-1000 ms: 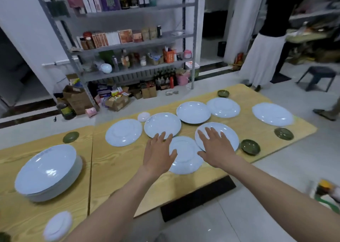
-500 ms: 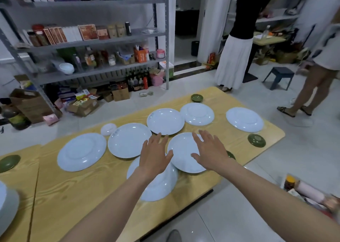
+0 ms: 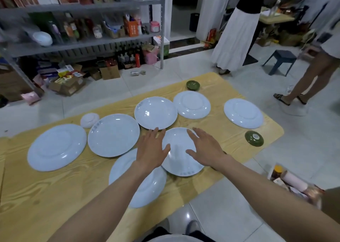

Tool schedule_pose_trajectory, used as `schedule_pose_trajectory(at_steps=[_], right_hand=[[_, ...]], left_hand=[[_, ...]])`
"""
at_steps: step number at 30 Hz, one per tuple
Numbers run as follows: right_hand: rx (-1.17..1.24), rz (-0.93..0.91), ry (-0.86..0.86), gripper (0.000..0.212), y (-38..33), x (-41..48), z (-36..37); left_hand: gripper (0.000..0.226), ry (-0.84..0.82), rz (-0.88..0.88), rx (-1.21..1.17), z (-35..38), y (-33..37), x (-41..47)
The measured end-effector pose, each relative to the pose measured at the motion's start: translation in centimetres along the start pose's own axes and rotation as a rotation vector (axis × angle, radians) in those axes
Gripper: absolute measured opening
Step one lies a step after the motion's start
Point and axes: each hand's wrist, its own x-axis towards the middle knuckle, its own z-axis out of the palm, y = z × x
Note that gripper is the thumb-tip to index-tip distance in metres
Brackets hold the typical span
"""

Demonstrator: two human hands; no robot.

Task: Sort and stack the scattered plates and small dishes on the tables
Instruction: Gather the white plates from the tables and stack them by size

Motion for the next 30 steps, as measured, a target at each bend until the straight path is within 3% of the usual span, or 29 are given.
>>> schedule_pose_trajectory(at_steps=[8,21,26,30], right_hand=[[0.108,-0.016,-0.055,0.072,3.4,1.7,1.9],[0.424,0.164,-0.256,0.060,9.5,3.4,6.9],[0.496,0.172,-0.235,0.053,10.2,4.3,8.3],[0.688,0.295,-0.195,0.051,9.9,5.2,8.8]], left_hand=[[0.063,0.004,-0.074,-0.028,2.8,1.8,2.0],[0.062,-0.006,-0.215,-0.008,5.3,3.5,1.7],[0.062,-0.013,-0.257,0.004,5.5,4.1,1.6],[0.062,0.010,-0.289,0.008,5.0,4.3,1.7]])
